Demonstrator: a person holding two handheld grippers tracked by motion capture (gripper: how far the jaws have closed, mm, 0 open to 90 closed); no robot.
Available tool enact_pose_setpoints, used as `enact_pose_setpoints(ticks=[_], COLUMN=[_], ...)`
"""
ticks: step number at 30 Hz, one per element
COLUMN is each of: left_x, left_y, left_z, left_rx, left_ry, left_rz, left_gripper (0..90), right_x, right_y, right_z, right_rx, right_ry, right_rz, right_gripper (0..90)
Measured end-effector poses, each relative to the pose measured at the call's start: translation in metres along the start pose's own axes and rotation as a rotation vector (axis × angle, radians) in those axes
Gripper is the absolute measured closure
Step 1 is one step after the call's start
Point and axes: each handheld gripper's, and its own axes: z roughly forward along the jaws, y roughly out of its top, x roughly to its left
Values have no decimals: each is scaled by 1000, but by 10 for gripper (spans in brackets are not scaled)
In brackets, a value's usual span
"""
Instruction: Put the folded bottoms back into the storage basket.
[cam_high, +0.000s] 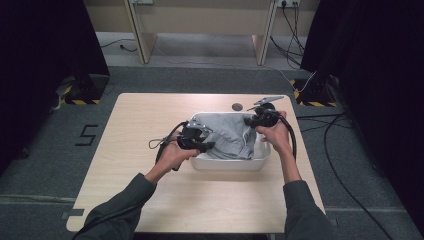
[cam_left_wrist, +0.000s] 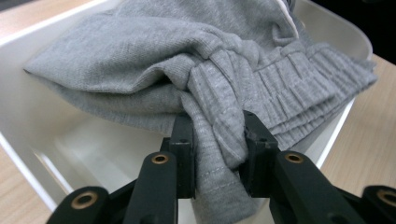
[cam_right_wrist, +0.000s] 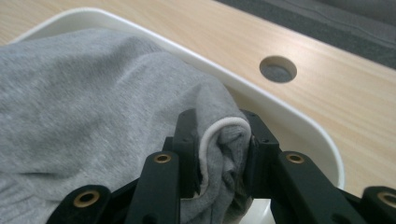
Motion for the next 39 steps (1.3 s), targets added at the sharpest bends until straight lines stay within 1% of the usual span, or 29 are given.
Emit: enact_pose_setpoints(ticks=[3, 4, 7, 8, 10, 12, 13, 14, 15, 17, 18, 19, 20, 21, 23, 25, 26, 27, 29, 30, 32, 33, 36, 39], left_x=[2, 3, 4, 5, 6, 7, 8, 10, 11, 13, 14, 15, 15, 15, 14, 13, 12, 11, 9, 8, 5, 4, -2, -7], left_y=[-2, -3, -6, -7, -9, -10, -9, -8, -7, -3, -2, -1, -1, -1, -2, -3, -4, -4, -5, -6, -7, -8, -13, -19], left_z=[5, 6, 8, 8, 8, 7, 4, 0, -4, -14, -19, -22, -24, -26, -29, -31, -33, -34, -37, -38, -41, -43, -53, -65], left_rx=[23, 29, 70, 74, 90, 110, 102, 86, 68, 20, -3, -9, -19, -24, -24, -23, -27, -27, -30, -29, -28, -31, -38, -51], left_ry=[-7, -7, -8, -6, -3, -8, -5, -7, -7, 6, 5, 7, 12, 13, 7, 4, 2, 1, -3, -4, -9, -12, -25, -38], left_rz=[-12, -9, -5, -2, 4, -1, -10, -18, -24, -27, -32, -36, -38, -39, -40, -36, -36, -33, -25, -20, -11, -5, 8, 25], left_gripper=[689, 685, 655, 644, 628, 574, 538, 528, 512, 483, 476, 472, 464, 457, 442, 427, 418, 410, 400, 393, 382, 380, 365, 354], right_x=[-2, -2, -1, 0, 1, 1, 0, 0, 0, 0, 0, 0, 1, 2, 6, 11, 14, 18, 24, 27, 34, 37, 45, 46], right_y=[-5, -6, -10, -11, -14, -16, -17, -18, -18, -18, -18, -17, -16, -15, -12, -11, -10, -9, -10, -11, -14, -16, -23, -28], right_z=[5, 7, 12, 14, 19, 22, 24, 24, 23, 19, 17, 15, 13, 10, 7, 5, 5, 6, 8, 9, 11, 11, 13, 13], right_rx=[22, 34, 57, 65, 83, 106, 120, 136, 134, 128, 129, 119, 114, 109, 99, 86, 90, 96, 112, 118, 135, 146, 199, 242], right_ry=[-4, -4, -9, -12, -9, -30, -41, -53, -58, -67, -73, -98, -109, -124, -134, -117, -106, -94, -80, -64, -6, 2, 1, -14], right_rz=[4, 9, -1, -3, 3, -3, -24, -27, -35, -27, -22, -20, -20, -37, -39, -44, -48, -68, -82, -92, -94, -108, -147, -143], right_gripper=[710, 709, 703, 696, 667, 618, 605, 605, 578, 557, 530, 510, 508, 492, 451, 429, 419, 415, 417, 431, 449, 458, 467, 469])
